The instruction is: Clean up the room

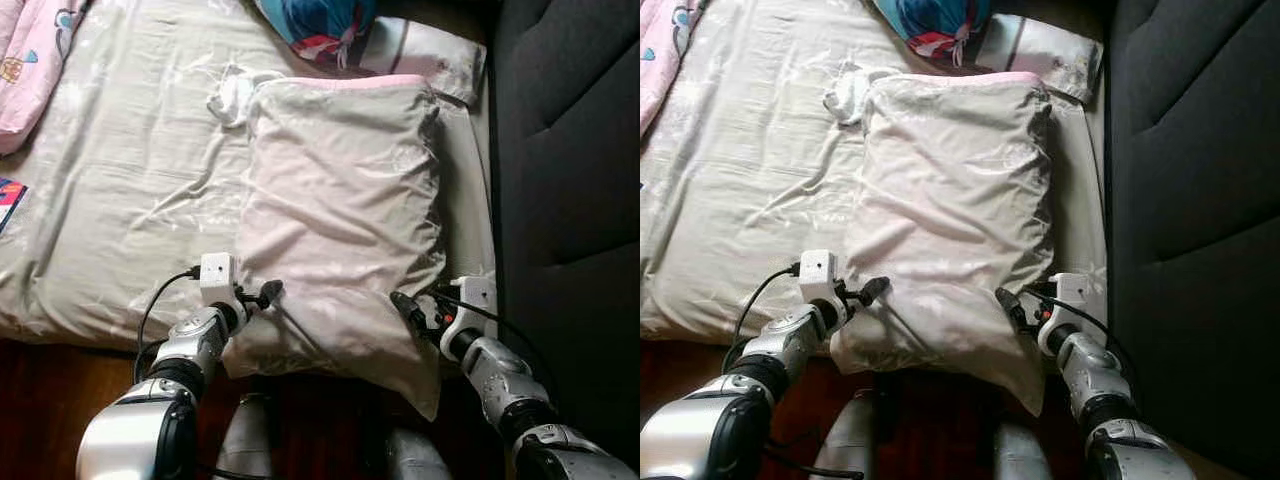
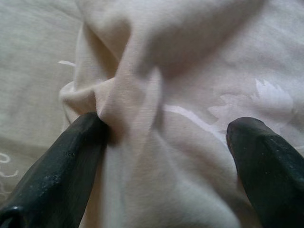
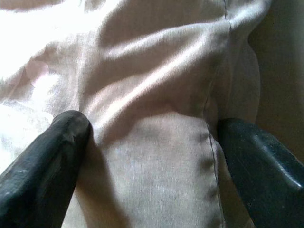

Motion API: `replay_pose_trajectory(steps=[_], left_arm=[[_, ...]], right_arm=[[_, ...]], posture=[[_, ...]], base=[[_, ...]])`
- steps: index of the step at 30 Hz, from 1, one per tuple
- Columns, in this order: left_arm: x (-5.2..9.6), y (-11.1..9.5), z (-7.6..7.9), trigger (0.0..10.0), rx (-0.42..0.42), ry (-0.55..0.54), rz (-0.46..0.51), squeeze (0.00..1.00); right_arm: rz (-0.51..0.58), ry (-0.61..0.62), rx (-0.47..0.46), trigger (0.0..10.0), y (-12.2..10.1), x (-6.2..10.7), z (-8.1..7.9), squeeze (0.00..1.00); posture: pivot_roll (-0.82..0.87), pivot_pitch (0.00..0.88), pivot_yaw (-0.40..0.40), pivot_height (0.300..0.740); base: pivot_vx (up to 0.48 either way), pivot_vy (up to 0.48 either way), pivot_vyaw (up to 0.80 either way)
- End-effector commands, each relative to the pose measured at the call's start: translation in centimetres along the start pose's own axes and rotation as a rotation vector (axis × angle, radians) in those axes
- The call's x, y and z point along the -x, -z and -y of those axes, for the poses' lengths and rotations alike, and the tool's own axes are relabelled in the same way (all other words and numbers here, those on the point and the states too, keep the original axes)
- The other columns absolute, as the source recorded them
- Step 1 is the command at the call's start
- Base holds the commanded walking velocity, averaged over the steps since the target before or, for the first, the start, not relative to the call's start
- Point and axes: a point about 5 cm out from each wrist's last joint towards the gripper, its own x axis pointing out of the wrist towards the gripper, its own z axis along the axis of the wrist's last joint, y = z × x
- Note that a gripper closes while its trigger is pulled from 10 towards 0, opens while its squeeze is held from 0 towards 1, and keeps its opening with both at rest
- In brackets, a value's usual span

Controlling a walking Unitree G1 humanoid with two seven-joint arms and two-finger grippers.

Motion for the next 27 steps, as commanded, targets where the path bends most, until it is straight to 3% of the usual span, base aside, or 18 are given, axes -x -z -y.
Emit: replay_pose_trajectory(steps=[1, 15, 25, 26, 27], left_arm=[[0.5, 2.4, -0.3, 10.0, 0.021, -0.024, -0.062, 0.0], [1.0, 2.9, -1.2, 10.0, 0.026, -0.124, -0.023, 0.0], [1.3, 4.4, -1.1, 10.0, 0.067, -0.104, -0.074, 0.0], [1.3, 4.7, -0.9, 10.0, 0.073, -0.097, -0.083, 0.0], [1.3, 4.7, -0.9, 10.0, 0.073, -0.097, -0.083, 0.0]], right_arm=[[-0.075, 0.001, -0.031, 10.0, 2.5, 0.8, 0.2, 0.0], [-0.113, -0.072, -0.05, 10.0, 3.8, 0.8, -0.8, 0.0], [-0.131, -0.14, -0.058, 10.0, 4.2, 0.8, -1.5, 0.0], [-0.133, -0.158, -0.063, 6.8, 4.3, 0.8, -1.7, 0.0], [-0.133, -0.158, -0.063, 6.8, 4.3, 0.8, -1.7, 0.0]], posture=[[0.04, 0.585, -0.062, 0.74], [0.03, 0.629, -0.074, 0.74], [0.02, 0.635, -0.081, 0.74], [0.02, 0.635, -0.081, 0.74], [0.02, 0.635, -0.081, 0.74]], base=[[0.0, 0.0, 0.0], [0.0, 0.0, 0.0], [0.0, 0.0, 0.0], [0.0, 0.0, 0.0], [0.0, 0.0, 0.0]])
